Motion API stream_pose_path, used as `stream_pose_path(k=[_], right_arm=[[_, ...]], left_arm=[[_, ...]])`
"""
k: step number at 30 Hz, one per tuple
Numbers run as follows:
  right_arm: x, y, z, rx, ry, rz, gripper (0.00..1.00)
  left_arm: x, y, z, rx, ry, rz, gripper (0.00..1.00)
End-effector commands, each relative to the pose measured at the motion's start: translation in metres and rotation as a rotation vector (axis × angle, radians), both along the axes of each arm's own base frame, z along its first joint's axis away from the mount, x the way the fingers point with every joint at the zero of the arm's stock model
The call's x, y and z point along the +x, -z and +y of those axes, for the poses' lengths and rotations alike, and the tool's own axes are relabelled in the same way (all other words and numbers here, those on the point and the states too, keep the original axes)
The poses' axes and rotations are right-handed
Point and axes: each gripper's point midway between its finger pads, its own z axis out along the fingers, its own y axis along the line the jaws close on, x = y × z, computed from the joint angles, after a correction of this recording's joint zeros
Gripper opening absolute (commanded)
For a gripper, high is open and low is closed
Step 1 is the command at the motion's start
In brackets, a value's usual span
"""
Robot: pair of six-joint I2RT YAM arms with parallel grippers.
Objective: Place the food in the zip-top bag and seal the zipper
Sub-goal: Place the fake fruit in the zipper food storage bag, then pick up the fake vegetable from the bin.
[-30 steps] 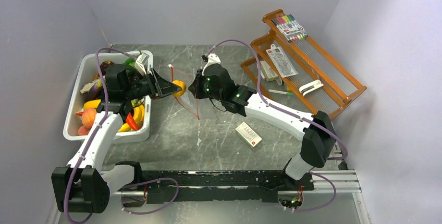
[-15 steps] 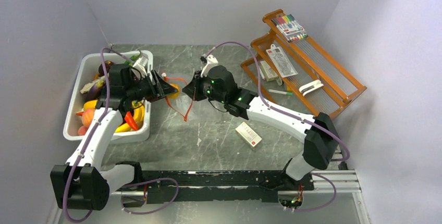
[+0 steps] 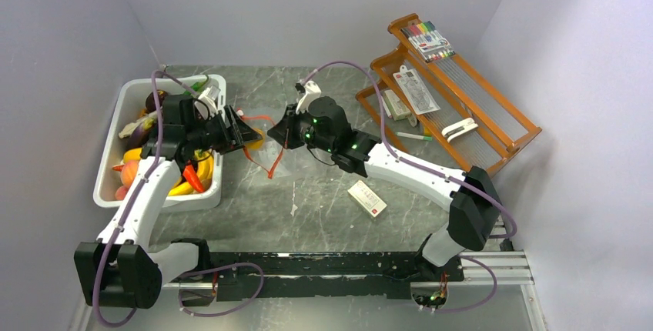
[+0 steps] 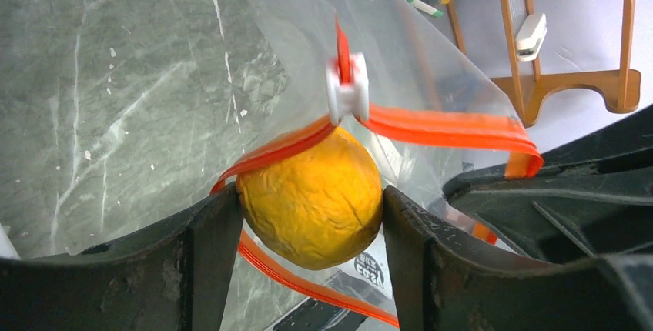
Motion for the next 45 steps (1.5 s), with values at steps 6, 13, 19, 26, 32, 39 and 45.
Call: stream_pose_path(k=[6,13,19,26,32,39,45], right_arm=[[0.004,0.005,-0.007,-0.014,0.038,0.010,0.00],[0.006,0.009,-0.009,-0.021,0.059,0.016,0.00],[0.006,0.012,-0.011,-0.029,0.066,0.020,0.00],[0.012,0.015,-0.019,-0.070,0.097,-0.002,0.00],[0.026,0.011,-0.048,-0.135,0.189,-0.053,0.00],[0.042,-0.007,-0.094,-0.208,0.309,-0.131,0.00],[0.042,-0.018,-0.116,-0.212,0.349,-0.165,0.00]], left_arm=[[-0.014,-0.027,-0.017,-0.068,0.132,-0.031,0.65],[-0.015,-0.025,-0.014,-0.048,0.122,-0.038,0.76],[-0.014,-0.027,-0.015,-0.050,0.126,-0.040,0.73],[-0.015,-0.044,-0.016,-0.057,0.130,-0.093,0.75],[-0.016,-0.079,-0.009,-0.017,0.103,-0.197,0.81],[-0.008,-0.099,0.018,0.132,-0.042,-0.273,0.83],[0.004,-0.069,0.056,0.269,-0.262,-0.189,0.90]])
